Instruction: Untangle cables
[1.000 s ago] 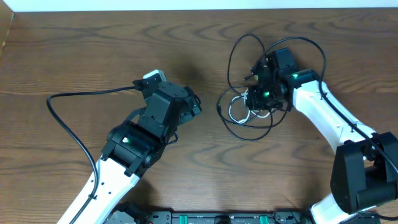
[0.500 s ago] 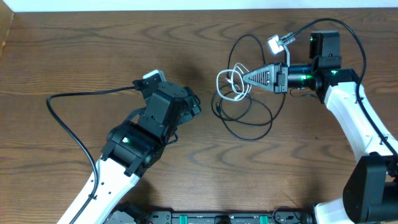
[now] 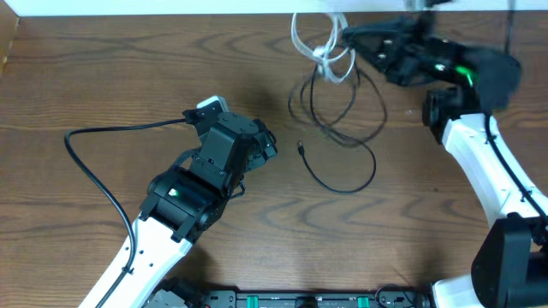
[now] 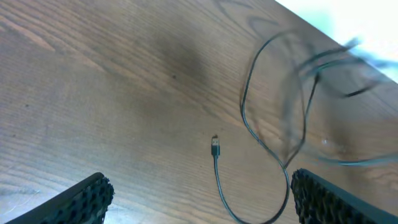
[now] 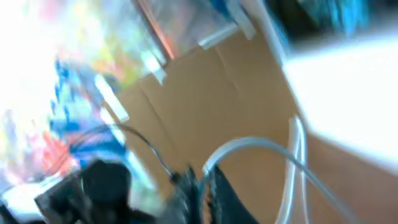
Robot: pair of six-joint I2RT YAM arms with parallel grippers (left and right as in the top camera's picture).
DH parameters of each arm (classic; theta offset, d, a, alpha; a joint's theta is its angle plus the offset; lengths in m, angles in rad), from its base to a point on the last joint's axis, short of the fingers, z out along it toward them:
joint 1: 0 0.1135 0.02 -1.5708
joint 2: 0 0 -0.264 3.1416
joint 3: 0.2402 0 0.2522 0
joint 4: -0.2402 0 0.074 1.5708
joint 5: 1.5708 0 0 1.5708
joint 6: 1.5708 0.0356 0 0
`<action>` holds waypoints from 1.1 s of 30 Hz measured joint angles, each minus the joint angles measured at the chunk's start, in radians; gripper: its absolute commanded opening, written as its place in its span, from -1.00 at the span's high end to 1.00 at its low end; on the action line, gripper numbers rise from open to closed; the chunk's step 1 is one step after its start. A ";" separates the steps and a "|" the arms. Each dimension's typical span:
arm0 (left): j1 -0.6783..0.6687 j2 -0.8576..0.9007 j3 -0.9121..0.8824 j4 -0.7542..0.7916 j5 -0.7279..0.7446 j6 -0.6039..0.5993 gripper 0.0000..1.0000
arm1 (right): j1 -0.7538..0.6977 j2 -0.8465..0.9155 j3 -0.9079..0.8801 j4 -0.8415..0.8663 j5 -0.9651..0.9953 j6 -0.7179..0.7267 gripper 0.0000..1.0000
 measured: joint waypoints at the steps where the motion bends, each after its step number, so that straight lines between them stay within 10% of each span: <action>1: 0.000 0.000 0.000 0.000 0.000 0.000 -0.84 | 0.000 -0.008 0.000 0.042 0.039 0.037 0.83; 13: 0.000 0.000 0.000 -0.002 0.000 0.000 -0.84 | 0.050 0.000 -0.002 -1.108 0.147 -0.234 0.87; 16: 0.000 0.000 0.000 -0.002 0.000 0.000 -0.84 | 0.080 0.000 -0.001 -1.224 0.218 -0.381 0.53; 20: 0.000 0.000 0.000 -0.002 0.000 0.000 -0.84 | 0.111 0.000 0.002 -1.419 0.384 -0.651 -0.50; 25: 0.001 0.000 0.000 0.000 0.000 0.000 -0.84 | 0.183 0.000 0.003 -1.673 0.777 -0.871 -0.83; 33: 0.001 0.000 0.000 -0.001 0.000 0.000 -0.84 | 0.325 0.000 0.003 -1.778 1.098 -1.059 -0.55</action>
